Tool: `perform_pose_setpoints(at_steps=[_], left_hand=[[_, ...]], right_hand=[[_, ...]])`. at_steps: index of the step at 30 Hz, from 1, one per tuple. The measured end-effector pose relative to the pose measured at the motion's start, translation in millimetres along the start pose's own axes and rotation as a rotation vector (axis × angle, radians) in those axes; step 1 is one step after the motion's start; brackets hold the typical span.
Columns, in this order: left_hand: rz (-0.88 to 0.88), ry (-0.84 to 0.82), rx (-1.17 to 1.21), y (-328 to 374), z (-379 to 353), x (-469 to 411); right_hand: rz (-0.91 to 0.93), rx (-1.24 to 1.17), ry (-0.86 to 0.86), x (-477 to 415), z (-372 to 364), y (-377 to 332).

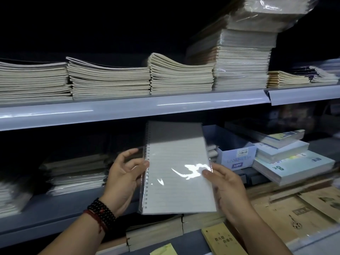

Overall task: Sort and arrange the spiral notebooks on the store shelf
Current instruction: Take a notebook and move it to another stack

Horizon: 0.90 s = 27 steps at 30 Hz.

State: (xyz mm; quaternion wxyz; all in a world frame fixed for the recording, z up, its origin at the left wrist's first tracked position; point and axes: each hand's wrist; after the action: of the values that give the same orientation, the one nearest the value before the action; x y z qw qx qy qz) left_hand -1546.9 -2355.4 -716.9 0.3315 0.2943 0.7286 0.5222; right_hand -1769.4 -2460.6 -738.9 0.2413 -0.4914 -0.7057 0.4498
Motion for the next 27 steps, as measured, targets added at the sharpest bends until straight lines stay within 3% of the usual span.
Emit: perform_pose_setpoints(at_steps=[4,7,10,12,17,22,27], left_hand=[[0.117,-0.086,-0.028,-6,6,-2],[0.271,-0.264,-0.223,-12,15,2],[0.301,-0.329,-0.333,-19,24,8],[0.268,-0.279,-0.328,-21,28,7],[0.179,-0.140,-0.328,-21,48,3],[0.137,-0.028,-0.309,-5,82,10],[-0.013,0.164,-0.437,26,145,18]], right_hand=[[0.022,-0.058,0.070,-2,-2,5],[0.048,-0.054,0.077,-5,3,3],[0.060,-0.059,0.091,-7,2,2],[0.055,-0.001,0.041,-5,-2,0],[-0.123,0.266,-0.271,3,-16,-3],[-0.070,0.297,-0.255,-3,-51,16],[-0.027,0.262,-0.228,-3,-120,43]])
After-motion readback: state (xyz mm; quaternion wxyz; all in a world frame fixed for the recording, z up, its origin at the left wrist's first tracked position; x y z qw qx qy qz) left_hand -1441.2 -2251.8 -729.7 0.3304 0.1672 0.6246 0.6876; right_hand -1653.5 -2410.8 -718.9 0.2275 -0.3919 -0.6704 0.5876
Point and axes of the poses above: each hand's wrist, its own x-axis away from the middle knuckle, its own z-axis out of the back of the hand, y = z × x, and after that the axes turned 9 degrees about -x, right-handed
